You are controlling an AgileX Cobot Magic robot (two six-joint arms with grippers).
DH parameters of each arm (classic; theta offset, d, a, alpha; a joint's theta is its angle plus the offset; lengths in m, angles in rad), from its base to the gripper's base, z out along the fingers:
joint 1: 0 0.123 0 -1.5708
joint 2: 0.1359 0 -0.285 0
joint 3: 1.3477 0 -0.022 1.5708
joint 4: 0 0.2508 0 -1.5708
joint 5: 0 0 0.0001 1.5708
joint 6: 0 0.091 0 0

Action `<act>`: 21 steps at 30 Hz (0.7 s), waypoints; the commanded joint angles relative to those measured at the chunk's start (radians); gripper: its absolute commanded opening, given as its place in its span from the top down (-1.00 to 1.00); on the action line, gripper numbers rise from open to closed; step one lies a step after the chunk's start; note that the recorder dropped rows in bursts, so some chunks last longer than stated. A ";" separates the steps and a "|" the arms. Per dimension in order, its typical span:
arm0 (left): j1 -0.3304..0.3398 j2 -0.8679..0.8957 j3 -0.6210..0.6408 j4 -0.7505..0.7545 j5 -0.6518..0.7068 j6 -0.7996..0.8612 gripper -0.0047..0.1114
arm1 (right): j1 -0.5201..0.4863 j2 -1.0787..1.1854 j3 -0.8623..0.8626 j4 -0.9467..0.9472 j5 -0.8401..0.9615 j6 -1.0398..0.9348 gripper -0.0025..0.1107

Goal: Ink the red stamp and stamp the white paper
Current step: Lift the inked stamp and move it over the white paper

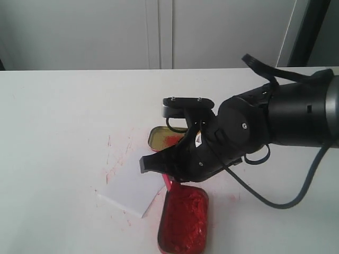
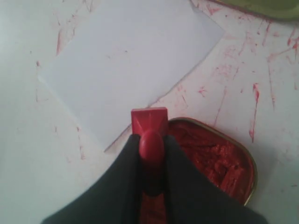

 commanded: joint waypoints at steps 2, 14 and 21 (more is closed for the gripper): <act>0.001 -0.004 0.004 0.000 -0.003 -0.002 0.92 | 0.007 -0.008 -0.060 -0.013 -0.012 -0.011 0.96; 0.001 -0.004 0.004 0.000 -0.003 -0.002 0.92 | 0.051 0.017 -0.186 -0.111 0.111 -0.011 0.96; 0.001 -0.004 0.004 0.000 -0.003 -0.002 0.92 | 0.102 0.050 -0.245 -0.193 0.138 -0.005 0.96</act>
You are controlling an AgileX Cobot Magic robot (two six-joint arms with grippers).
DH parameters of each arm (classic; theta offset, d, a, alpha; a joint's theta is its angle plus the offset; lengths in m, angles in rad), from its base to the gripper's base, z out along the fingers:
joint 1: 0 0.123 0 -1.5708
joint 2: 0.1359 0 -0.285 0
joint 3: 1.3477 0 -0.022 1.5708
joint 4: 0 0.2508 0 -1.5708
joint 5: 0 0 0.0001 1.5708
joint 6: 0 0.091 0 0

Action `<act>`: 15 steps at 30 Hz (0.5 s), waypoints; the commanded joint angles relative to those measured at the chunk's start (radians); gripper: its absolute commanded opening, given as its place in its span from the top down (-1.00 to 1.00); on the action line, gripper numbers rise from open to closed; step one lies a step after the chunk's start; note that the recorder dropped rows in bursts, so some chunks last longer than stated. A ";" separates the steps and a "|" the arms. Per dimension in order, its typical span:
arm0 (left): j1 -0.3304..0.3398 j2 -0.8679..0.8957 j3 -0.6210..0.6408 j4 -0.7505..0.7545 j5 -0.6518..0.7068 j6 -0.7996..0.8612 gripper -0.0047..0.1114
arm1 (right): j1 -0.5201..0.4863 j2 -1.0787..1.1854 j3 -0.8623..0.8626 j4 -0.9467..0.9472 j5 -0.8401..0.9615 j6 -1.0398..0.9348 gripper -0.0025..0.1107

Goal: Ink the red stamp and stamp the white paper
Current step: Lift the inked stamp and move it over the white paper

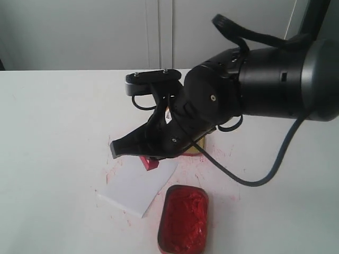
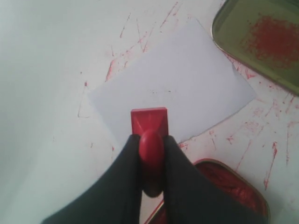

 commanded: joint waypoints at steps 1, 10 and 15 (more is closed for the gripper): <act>0.001 -0.004 0.004 0.000 -0.003 -0.002 0.92 | 0.028 0.021 -0.033 -0.052 0.009 -0.005 0.96; 0.001 -0.004 0.004 0.000 -0.003 -0.002 0.92 | 0.075 0.082 -0.090 -0.145 0.059 -0.005 0.96; 0.001 -0.004 0.004 0.000 -0.003 -0.002 0.92 | 0.075 0.095 -0.094 -0.167 0.046 -0.005 0.96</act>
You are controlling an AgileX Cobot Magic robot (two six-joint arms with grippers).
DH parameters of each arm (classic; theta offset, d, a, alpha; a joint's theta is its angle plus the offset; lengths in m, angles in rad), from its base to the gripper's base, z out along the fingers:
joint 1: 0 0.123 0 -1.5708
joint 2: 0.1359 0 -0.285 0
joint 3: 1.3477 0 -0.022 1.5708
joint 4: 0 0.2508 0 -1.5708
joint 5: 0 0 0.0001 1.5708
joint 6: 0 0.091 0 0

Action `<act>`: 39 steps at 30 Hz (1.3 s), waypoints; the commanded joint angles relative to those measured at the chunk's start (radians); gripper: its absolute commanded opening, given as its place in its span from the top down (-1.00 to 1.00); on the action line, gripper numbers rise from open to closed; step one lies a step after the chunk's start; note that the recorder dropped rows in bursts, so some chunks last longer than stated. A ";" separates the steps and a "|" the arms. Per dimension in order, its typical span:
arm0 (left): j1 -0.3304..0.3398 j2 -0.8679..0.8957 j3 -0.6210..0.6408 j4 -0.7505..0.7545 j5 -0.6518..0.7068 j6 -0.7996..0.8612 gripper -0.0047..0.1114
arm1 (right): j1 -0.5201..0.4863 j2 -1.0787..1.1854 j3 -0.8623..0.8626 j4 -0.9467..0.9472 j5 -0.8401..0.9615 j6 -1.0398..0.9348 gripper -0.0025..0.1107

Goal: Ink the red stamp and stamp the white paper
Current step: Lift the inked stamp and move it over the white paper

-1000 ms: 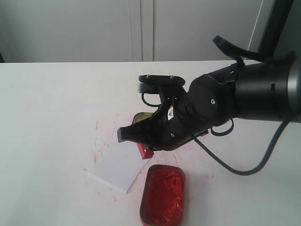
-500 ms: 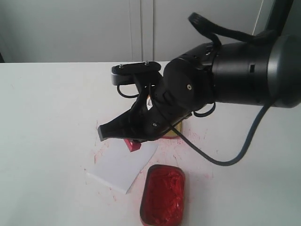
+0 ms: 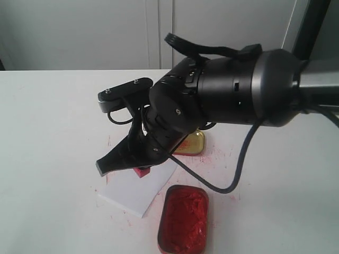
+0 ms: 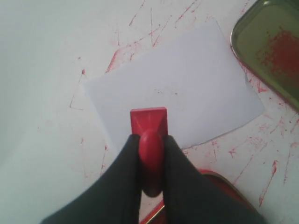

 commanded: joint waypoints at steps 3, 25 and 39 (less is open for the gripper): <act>0.001 -0.004 0.004 0.000 -0.003 -0.002 0.92 | 0.001 0.010 -0.010 -0.042 -0.014 -0.005 0.96; 0.001 -0.004 0.004 0.000 -0.003 -0.002 0.92 | 0.001 0.072 -0.012 -0.054 -0.107 -0.005 0.96; 0.001 -0.004 0.004 0.000 -0.003 -0.002 0.92 | 0.001 0.118 -0.079 -0.109 -0.073 -0.005 0.96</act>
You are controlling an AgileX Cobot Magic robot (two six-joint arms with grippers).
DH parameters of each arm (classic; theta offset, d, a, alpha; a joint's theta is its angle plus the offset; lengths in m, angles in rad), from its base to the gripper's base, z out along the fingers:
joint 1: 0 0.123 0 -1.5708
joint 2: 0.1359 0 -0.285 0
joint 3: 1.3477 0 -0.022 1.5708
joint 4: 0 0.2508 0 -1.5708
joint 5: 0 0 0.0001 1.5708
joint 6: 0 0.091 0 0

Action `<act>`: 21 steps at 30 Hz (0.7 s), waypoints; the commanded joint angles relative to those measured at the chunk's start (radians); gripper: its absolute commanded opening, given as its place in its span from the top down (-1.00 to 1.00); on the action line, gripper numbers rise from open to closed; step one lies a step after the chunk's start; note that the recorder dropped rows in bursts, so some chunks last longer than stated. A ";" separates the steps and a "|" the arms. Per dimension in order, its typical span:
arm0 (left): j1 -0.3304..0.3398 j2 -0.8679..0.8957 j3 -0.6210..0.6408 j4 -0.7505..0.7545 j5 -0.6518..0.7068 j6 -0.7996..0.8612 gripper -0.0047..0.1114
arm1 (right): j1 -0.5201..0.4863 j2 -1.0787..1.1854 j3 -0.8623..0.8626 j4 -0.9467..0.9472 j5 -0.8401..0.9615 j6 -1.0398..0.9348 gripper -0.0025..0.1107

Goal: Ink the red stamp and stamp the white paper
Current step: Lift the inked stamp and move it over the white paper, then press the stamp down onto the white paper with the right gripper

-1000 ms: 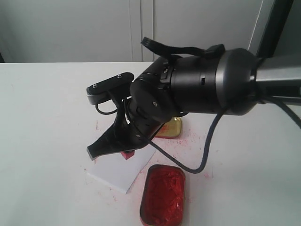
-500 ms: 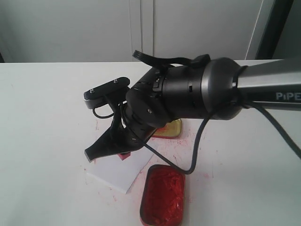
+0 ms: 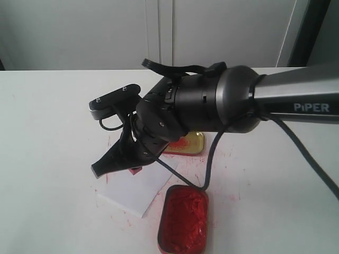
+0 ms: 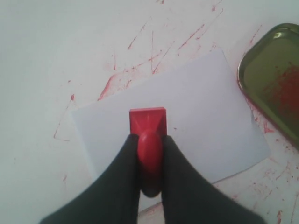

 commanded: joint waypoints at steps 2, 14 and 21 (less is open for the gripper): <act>0.001 -0.004 0.004 0.000 -0.003 -0.002 0.92 | 0.001 0.029 -0.044 -0.050 0.043 -0.005 0.96; 0.001 -0.004 0.004 0.000 -0.003 -0.002 0.92 | 0.001 0.076 -0.080 -0.102 0.045 -0.005 0.96; 0.001 -0.004 0.004 0.000 -0.003 -0.002 0.92 | 0.001 0.112 -0.081 -0.102 0.049 -0.005 0.96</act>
